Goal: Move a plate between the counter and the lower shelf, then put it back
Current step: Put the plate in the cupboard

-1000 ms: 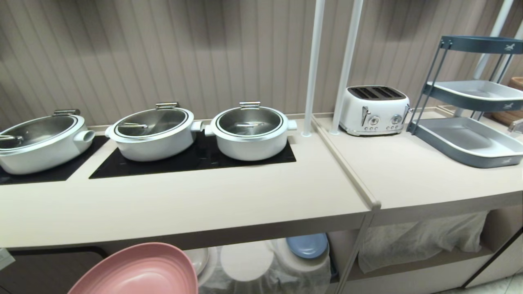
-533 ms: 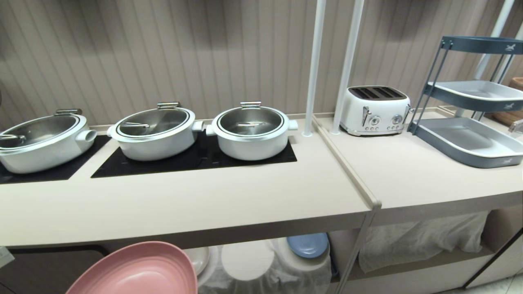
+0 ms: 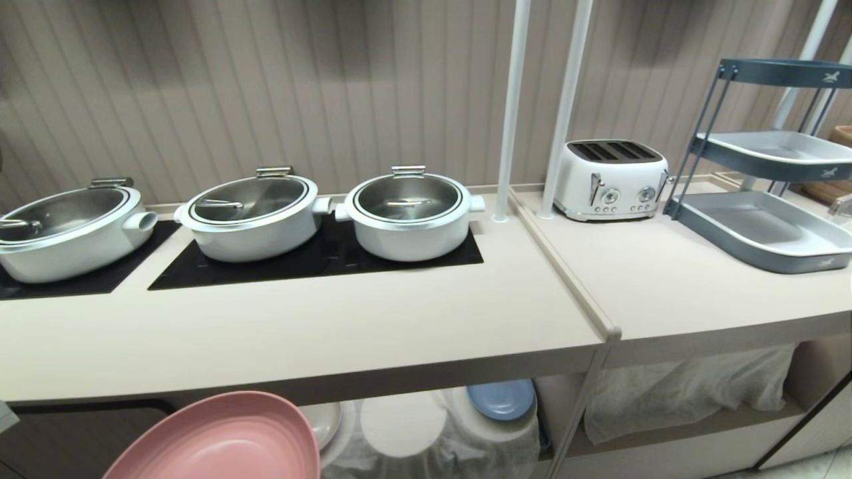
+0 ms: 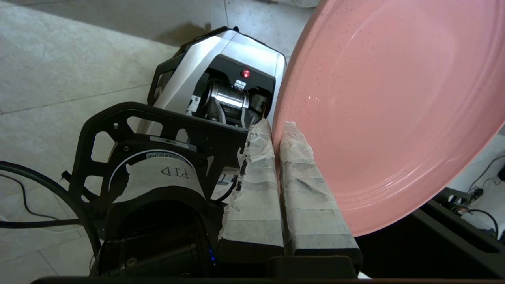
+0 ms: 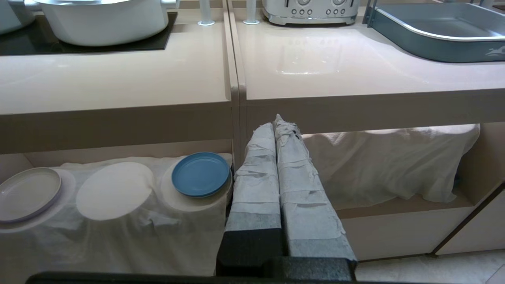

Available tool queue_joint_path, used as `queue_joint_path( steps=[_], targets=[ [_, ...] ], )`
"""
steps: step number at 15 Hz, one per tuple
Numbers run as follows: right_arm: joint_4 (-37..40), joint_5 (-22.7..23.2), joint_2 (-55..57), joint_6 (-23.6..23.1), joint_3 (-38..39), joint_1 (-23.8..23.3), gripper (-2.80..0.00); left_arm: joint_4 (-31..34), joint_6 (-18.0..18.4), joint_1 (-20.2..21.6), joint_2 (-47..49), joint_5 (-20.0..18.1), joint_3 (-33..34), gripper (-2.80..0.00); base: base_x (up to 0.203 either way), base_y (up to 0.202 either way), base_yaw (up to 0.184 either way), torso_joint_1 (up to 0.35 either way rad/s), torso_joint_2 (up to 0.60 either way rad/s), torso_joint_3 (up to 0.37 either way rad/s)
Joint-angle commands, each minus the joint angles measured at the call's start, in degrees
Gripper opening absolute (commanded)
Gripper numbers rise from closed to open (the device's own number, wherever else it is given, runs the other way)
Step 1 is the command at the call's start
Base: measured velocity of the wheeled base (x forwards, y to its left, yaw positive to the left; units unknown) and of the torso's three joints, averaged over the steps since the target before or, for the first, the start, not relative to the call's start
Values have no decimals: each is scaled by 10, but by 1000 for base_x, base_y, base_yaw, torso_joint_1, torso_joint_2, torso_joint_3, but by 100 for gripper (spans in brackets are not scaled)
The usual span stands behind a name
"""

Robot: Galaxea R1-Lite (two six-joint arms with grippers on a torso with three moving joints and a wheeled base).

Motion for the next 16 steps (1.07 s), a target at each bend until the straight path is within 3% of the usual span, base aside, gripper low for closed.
queue_joint_path(
  steps=[1, 16],
  targets=[
    [0, 0, 0, 0, 0, 0, -280, 2, 0, -1, -3, -1, -1, -280, 0, 0, 0, 0, 0, 0],
    [-1, 0, 0, 0, 0, 0, -280, 28, -5, 1, -29, -2, 4, -280, 0, 0, 0, 0, 0, 0]
  ],
)
